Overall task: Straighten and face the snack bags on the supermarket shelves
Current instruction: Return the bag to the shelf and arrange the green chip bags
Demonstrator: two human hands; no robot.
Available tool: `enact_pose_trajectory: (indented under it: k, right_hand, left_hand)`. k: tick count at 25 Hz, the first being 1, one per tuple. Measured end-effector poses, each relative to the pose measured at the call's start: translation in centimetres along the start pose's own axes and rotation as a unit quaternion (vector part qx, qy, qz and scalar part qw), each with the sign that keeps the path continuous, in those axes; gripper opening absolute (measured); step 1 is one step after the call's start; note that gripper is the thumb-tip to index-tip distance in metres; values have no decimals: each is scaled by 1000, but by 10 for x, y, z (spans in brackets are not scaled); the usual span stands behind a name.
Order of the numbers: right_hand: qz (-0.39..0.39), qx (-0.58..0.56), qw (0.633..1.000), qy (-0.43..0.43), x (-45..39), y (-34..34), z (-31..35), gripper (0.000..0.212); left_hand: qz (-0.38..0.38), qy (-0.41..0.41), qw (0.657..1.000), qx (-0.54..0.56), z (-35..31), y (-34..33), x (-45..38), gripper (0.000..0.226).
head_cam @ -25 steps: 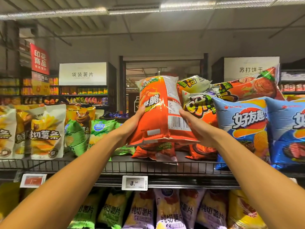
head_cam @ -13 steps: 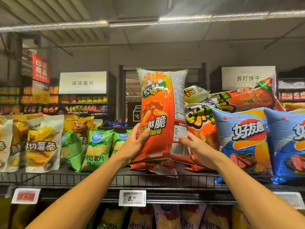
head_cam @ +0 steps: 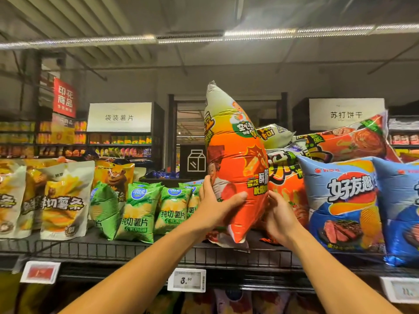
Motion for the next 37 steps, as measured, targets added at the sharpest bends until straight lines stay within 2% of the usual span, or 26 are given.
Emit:
enact_pose_trajectory:
  k: [4,7,8,10,12,14,16,19,20,22,24,27,29,30,32,33,37]
  right_hand:
    - [-3,-1,1000,-23,3,-6,-7,46]
    - [-2,21,1000,-9,4,-6,-5,41]
    - [0,24,1000,1,4,-6,-2,39]
    - [13,22,999,28,6,-3,8,32]
    - [54,34,997,47,12,1,20,21]
    - [111,68,991,37,15,5,26,35]
    - [163,96,982,20,23,7,30,51]
    - [227,93,969,-23,35,4,34,79]
    - [244,93,965,-33,40,2,36,85]
    - [247,104,963,-26,43,1,39,90]
    - [194,142,971,9,41,2,45,97]
    - [102,213,969,66,38,1,51,106]
    - [84,220,968,85,36,-1,50,95]
    - [83,192,974,85,35,-4,51,79]
    - [90,119,984,97,37,-10,60,36]
    - [95,104,984,109,38,-12,65,28]
    - [135,127,971,152,50,-21,75,55]
  left_hand:
    - [-16,-18,999,-22,-7,1,4,132]
    - [2,-8,1000,2,-3,6,4,127]
    - [22,1,999,28,-1,8,3,117]
    - [80,21,992,98,2,13,0,82]
    - [141,53,975,166,8,21,-1,67]
    - [184,56,962,194,14,30,0,70]
    - [210,53,959,181,14,28,0,83]
    - [177,32,979,94,10,21,-6,129]
    - [179,23,980,89,12,19,-8,133]
    - [189,30,976,106,18,21,-9,126]
    - [182,46,977,105,24,30,-6,114]
    - [104,53,992,47,27,32,-12,90]
    - [104,39,992,58,24,20,-13,68]
    - [104,42,990,83,23,16,-13,65]
    - [93,56,985,133,25,17,-13,81]
    - [93,65,981,157,28,20,-15,86]
    - [131,104,942,293,40,24,-21,74]
Point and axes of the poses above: each hand's wrist, its own x-axis away from the middle knuckle, its own y-axis out of the back of the hand, z = x × y, the point moved 4 cm from there along -x, towards the middle knuckle, and after that the axes turned 9 degrees about y, right-handed, at the moved point
